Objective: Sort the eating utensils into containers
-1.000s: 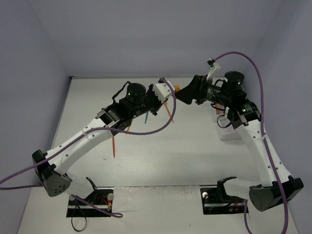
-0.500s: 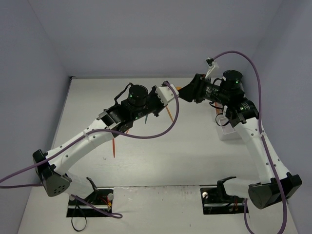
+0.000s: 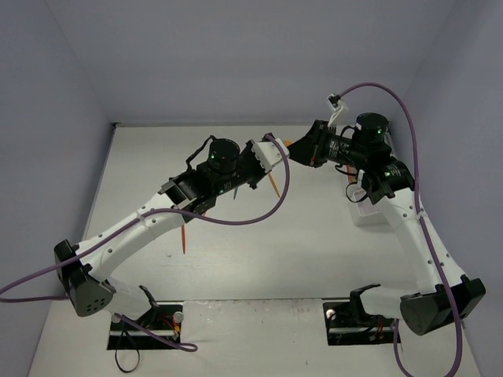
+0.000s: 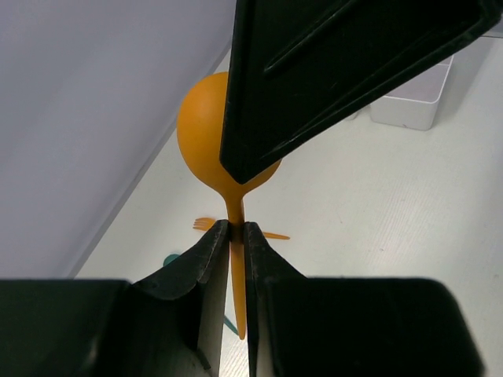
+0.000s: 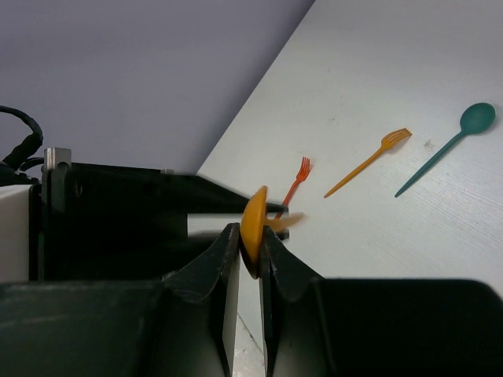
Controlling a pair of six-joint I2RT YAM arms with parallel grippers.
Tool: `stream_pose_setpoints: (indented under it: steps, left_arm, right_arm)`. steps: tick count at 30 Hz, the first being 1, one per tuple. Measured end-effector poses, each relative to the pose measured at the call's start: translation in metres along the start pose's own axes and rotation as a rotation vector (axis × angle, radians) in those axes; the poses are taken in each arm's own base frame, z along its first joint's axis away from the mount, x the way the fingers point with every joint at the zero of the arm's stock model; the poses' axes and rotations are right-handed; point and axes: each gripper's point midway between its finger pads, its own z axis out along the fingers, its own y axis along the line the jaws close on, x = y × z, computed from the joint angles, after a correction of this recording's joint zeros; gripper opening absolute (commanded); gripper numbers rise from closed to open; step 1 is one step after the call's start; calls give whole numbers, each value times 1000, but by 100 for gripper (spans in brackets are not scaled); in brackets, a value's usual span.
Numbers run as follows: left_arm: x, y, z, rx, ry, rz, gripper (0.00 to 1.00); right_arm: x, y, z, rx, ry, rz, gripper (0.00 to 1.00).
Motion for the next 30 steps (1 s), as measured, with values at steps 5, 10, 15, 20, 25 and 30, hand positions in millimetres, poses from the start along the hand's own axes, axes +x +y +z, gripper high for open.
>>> stream_pose_setpoints:
  steps: [5,10,15,20,25,30]
  left_arm:
    - [9,-2,1,2,22,-2,66]
    - [23,3,1,-46,66,-13,73]
    - [56,22,-3,-174,184,-71,74]
    - [115,54,-18,-309,353,-240,73]
    - [192,85,-57,-463,525,-443,74]
    - [234,85,-100,-543,613,-538,74]
  right_arm:
    - [-2,-5,-1,14,-8,-5,0]
    - [-12,-23,-7,73,-47,-11,0]
    - [-32,-65,-25,220,-137,-7,0]
    - [-48,-114,-45,415,-216,-6,0]
    - [-50,-174,-60,648,-234,15,0]
    - [-41,-240,-80,873,-221,82,0]
